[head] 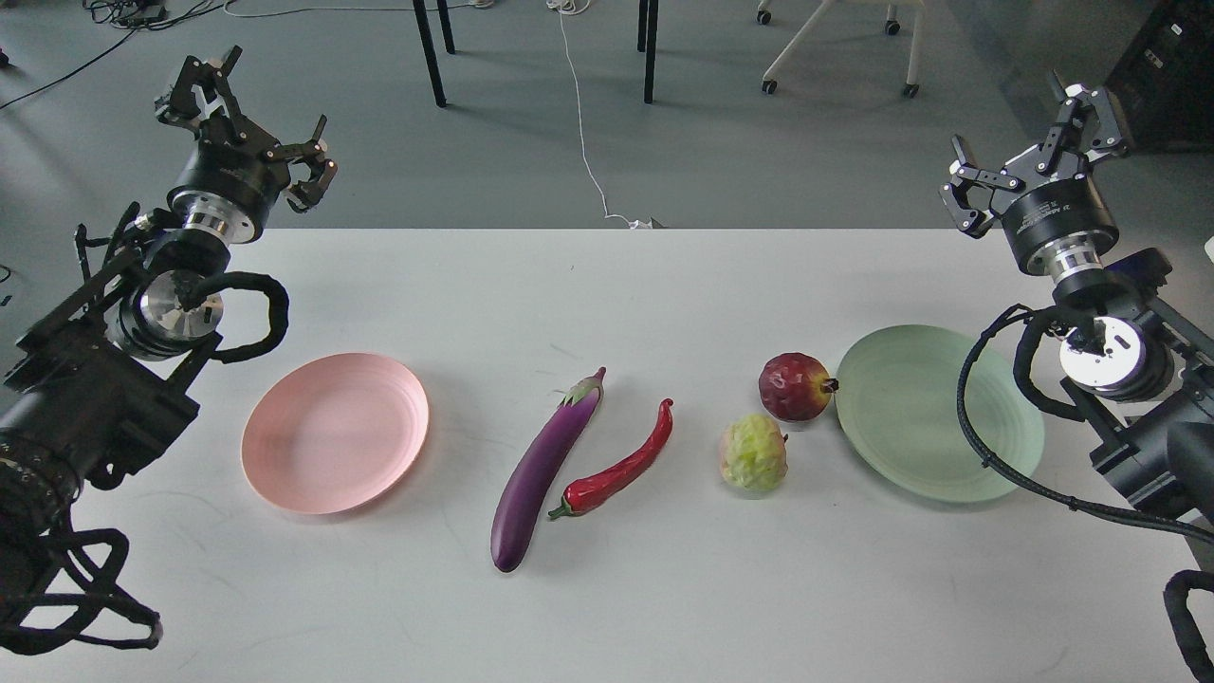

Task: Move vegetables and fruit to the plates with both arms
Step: 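Move the right gripper toward the red pomegranate beside the green plate, then grasp the pomegranate with the right gripper and place it on the green plate, then reach the right gripper to the green guava and grasp it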

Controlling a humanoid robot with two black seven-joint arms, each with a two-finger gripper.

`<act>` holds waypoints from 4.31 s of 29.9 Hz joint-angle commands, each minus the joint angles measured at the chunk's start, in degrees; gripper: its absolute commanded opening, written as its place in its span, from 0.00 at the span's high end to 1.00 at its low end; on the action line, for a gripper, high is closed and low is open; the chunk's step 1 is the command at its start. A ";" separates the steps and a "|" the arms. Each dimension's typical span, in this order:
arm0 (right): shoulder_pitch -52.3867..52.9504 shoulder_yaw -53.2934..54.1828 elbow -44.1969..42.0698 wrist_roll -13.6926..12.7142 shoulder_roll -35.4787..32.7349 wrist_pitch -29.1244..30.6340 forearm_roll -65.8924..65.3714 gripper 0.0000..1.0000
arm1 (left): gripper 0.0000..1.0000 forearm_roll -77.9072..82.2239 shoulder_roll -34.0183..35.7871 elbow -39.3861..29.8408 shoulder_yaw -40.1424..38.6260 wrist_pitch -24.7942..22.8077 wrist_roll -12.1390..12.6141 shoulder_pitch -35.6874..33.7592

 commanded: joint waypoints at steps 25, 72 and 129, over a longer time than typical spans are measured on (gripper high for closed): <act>42.12 -64.38 5.33 0.29 -1.45 0.71 -5.67 0.02 | 0.02 0.08 4.37 -0.55 0.03 -5.83 0.31 2.08; 51.35 -124.53 9.02 5.88 21.77 -14.32 -50.50 0.51 | 0.02 -2.56 8.85 -7.49 -5.17 -8.25 0.49 8.85; 58.22 -113.97 25.28 4.77 12.71 -14.32 -53.22 0.04 | 0.02 -2.21 10.87 -7.49 -4.64 -8.25 0.22 8.59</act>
